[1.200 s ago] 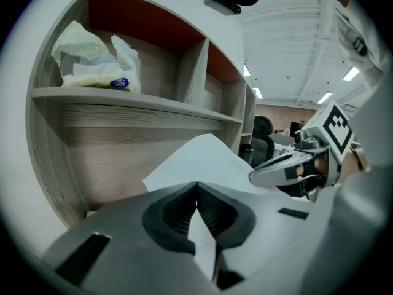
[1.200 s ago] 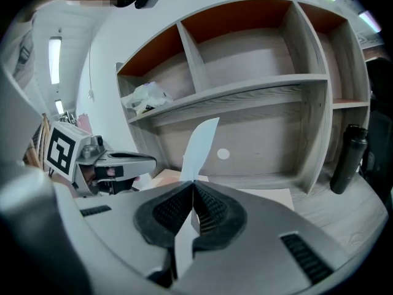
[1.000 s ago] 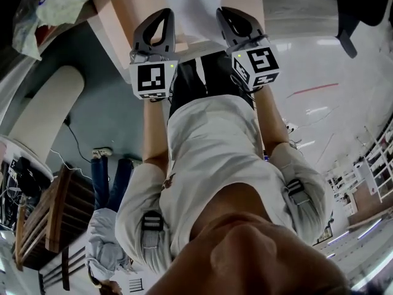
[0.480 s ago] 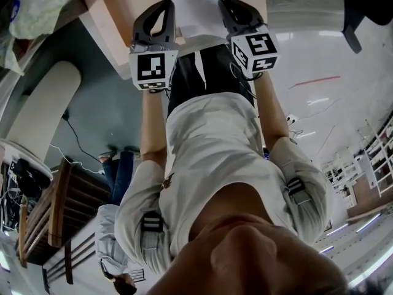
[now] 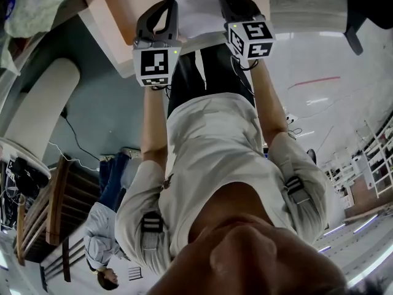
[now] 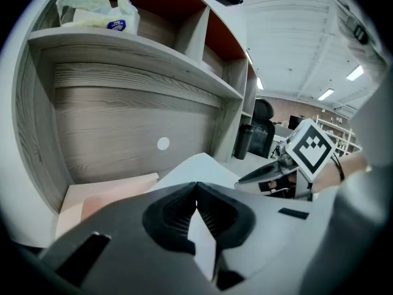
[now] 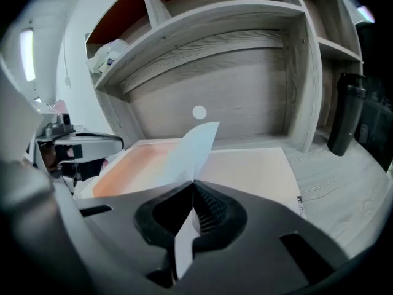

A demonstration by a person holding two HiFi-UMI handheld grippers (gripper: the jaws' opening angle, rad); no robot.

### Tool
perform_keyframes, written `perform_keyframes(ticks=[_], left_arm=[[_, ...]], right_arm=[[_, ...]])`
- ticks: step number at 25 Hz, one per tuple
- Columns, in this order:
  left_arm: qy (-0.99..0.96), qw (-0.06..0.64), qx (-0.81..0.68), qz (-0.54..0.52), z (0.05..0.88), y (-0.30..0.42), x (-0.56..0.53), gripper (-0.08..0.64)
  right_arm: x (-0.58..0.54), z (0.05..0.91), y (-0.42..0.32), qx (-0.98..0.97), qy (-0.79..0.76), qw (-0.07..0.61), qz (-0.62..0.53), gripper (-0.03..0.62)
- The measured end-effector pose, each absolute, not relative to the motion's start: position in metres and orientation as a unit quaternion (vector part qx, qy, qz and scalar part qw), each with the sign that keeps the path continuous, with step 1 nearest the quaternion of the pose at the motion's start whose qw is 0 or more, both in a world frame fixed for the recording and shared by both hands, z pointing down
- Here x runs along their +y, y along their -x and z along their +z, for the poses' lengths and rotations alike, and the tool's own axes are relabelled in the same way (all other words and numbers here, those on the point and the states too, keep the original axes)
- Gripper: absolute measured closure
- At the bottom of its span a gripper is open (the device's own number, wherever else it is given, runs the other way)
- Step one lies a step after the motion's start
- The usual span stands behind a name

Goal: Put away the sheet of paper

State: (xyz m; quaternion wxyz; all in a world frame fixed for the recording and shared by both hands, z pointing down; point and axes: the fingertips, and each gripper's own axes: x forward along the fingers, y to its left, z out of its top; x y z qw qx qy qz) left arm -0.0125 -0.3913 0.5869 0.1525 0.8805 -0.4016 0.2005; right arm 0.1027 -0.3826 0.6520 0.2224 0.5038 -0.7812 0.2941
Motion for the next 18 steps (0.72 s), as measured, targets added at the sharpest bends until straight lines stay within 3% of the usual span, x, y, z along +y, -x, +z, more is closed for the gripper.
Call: perform_keyframes(ticks=[18], left_arm=[[-0.871, 0.167, -0.416, 0.204, 0.601, 0.038, -0.386, 0.538]], right_arm=[[-0.399, 0.686, -0.067, -0.771, -0.498, 0.22, 0.332, 0.572]])
